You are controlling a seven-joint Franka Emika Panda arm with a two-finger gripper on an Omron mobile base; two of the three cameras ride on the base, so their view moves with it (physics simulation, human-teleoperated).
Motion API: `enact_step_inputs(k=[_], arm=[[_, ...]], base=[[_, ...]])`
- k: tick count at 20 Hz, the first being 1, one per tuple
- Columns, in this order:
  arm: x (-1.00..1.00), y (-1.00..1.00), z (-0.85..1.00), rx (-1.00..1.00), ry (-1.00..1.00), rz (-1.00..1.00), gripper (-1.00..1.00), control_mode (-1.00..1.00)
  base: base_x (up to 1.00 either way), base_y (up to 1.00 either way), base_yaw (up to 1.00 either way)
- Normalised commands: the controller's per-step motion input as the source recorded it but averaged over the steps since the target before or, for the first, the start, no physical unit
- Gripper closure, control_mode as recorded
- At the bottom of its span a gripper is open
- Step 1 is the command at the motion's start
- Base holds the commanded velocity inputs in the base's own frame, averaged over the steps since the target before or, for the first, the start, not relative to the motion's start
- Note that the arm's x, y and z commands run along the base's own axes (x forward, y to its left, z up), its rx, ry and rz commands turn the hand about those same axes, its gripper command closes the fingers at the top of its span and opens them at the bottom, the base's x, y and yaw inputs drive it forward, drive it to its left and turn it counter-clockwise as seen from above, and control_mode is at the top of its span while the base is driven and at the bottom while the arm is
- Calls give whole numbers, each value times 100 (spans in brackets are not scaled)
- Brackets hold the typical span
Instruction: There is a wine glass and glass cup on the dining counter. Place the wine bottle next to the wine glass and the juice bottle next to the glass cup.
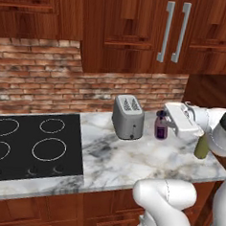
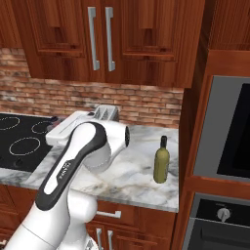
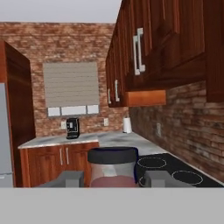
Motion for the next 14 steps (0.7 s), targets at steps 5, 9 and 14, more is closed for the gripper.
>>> enact_step_inputs(k=[5,9,14], arm=[[-16,0,0,0,0,0,100,100],[0,0,0,0,0,0,100,100],[0,0,0,0,0,0,100,100]], base=[[-4,0,0],[-91,29,17],[-65,64,69]])
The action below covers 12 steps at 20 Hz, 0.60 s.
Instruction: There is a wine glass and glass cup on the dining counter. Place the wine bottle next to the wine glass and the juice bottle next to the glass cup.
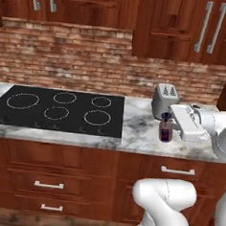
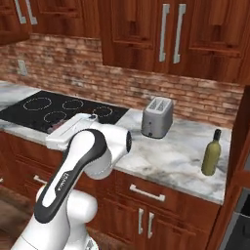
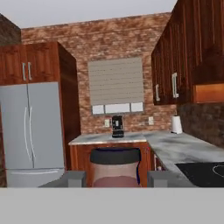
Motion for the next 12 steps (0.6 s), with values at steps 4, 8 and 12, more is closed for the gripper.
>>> enact_step_inputs(k=[4,8,12], arm=[[0,0,0,0,0,0,100,100],[0,0,0,0,0,0,100,100],[0,0,0,0,0,0,100,100]], base=[[-30,67,83],[-21,49,83],[-2,18,75]])
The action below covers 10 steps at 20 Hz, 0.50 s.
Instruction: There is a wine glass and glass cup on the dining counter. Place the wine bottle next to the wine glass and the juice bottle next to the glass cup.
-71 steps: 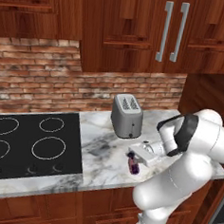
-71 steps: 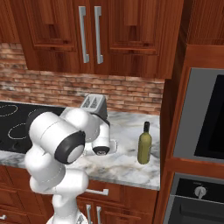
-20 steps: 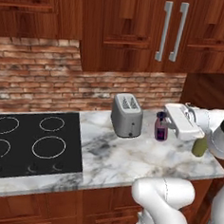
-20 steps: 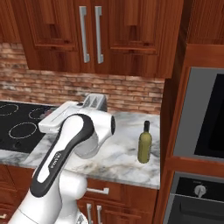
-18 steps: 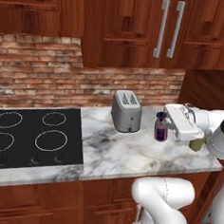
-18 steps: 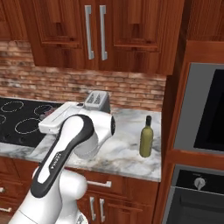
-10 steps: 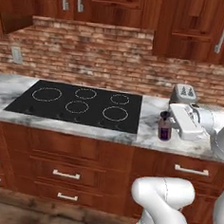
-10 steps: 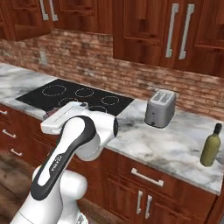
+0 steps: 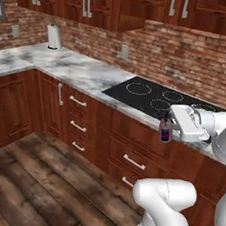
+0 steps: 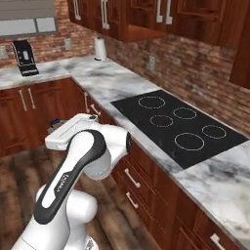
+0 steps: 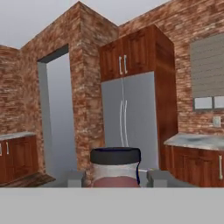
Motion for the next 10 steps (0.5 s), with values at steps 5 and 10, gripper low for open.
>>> enact_step_inputs(k=[5,10], arm=[[0,0,0,0,0,0,100,100],[0,0,0,0,0,0,100,100]], base=[[0,1,72],[0,0,69]])
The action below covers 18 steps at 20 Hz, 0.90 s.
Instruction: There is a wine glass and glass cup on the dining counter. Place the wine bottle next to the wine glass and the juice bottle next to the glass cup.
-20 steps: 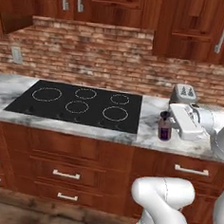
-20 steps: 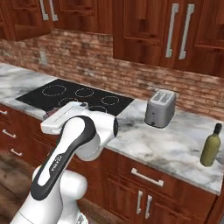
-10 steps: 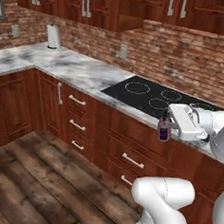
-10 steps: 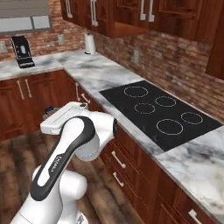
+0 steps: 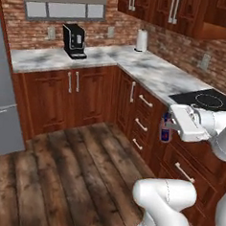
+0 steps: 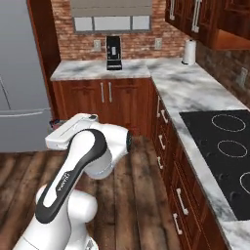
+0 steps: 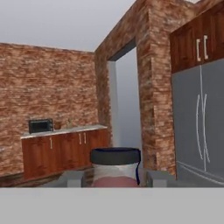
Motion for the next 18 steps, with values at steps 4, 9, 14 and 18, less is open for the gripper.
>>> enact_step_inputs(k=[4,9,14,18], arm=[[0,0,0,0,0,0,100,100],[0,0,0,0,0,0,100,100],[0,0,0,0,0,0,100,100],[0,0,0,0,0,0,100,100]], base=[[0,0,68],[0,0,64],[0,0,56],[0,0,55]])
